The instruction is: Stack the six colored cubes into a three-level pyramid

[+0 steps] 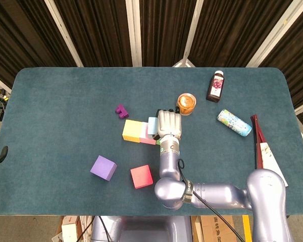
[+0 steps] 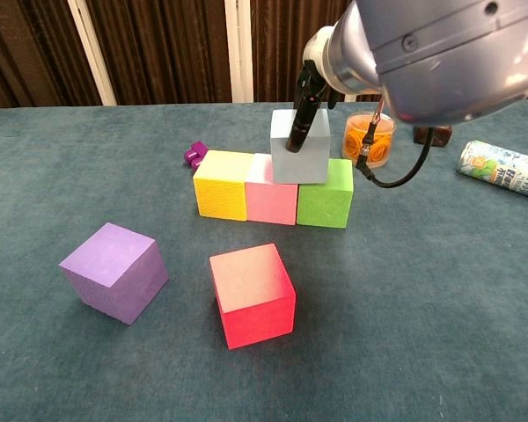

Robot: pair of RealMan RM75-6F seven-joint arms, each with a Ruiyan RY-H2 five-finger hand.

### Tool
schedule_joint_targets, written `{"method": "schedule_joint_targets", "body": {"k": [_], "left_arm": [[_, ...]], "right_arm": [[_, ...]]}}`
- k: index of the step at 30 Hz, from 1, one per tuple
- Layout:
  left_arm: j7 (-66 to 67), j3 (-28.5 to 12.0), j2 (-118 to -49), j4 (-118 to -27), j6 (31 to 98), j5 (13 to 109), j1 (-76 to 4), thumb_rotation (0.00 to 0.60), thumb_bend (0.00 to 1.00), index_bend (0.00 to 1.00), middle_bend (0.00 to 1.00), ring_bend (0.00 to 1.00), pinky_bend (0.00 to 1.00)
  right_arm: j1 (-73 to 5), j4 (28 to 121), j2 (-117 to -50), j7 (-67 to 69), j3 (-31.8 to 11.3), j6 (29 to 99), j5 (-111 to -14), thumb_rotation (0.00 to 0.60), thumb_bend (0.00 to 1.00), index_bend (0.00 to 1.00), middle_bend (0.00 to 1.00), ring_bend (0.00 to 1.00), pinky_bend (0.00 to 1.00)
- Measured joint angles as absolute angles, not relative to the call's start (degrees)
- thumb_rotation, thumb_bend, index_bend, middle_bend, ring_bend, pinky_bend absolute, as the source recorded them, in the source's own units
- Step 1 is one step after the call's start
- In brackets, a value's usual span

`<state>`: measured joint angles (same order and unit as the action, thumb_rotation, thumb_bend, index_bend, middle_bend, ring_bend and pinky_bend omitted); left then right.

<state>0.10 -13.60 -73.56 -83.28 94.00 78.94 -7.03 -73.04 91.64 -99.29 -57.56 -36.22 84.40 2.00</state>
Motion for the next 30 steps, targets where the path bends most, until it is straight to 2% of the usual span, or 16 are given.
{"method": "schedule_joint_targets", "body": {"k": [30], "left_arm": [[0.3, -13.8, -73.7, -83.3, 94.1, 78.6, -7.0, 0.600, 0.33, 0.07, 0.02, 0.00, 0.00]], "right_arm": [[-72.2, 92.0, -100.0, -58.9, -38.0, 84.4, 1.8, 0.600, 0.20, 0.34, 0.33, 0.18, 0.00]]}}
